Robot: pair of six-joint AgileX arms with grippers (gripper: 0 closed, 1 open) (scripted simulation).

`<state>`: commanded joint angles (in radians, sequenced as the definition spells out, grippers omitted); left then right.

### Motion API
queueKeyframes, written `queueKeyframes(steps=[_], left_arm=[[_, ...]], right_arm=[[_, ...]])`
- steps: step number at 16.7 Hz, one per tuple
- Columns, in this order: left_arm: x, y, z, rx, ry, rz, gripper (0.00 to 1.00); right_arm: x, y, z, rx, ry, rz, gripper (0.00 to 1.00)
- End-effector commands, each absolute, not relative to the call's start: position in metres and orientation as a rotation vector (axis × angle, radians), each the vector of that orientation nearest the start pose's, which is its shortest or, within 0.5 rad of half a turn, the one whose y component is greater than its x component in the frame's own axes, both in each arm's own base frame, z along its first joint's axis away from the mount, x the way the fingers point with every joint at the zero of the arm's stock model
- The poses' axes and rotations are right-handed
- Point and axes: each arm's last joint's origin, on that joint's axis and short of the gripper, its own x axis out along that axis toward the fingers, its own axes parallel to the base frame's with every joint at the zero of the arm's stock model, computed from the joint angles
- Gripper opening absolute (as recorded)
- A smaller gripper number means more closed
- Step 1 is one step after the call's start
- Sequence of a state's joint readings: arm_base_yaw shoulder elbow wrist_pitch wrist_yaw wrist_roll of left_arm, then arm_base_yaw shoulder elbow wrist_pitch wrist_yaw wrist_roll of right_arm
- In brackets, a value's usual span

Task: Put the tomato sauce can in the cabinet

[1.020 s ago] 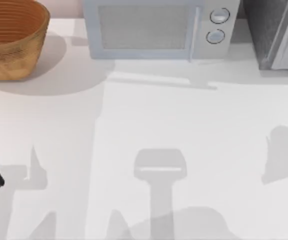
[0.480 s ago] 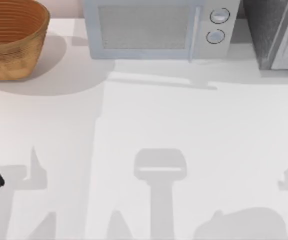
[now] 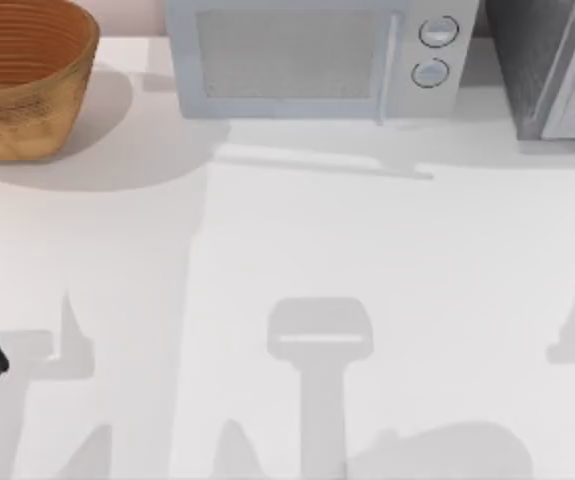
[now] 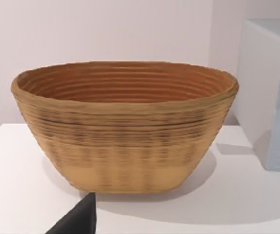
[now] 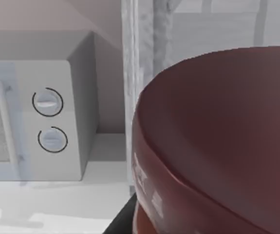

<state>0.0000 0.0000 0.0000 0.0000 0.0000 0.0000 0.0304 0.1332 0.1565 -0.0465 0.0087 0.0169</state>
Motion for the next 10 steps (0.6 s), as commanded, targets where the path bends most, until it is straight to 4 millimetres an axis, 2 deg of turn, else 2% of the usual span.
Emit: queueKeyframes(steps=[2,5,10], left_arm=[[0.106,-0.001,0.16,0.0,0.0,0.0,1.0],[0.106,-0.001,0.16,0.0,0.0,0.0,1.0],[0.106,-0.001,0.16,0.0,0.0,0.0,1.0]], right_arm=[[0.109,0.003,0.231,0.021,0.033,0.022,0.0],[0.12,0.007,0.291,0.028,0.045,0.016,0.0],[0.159,0.016,0.398,0.025,0.054,-0.001,0.0]])
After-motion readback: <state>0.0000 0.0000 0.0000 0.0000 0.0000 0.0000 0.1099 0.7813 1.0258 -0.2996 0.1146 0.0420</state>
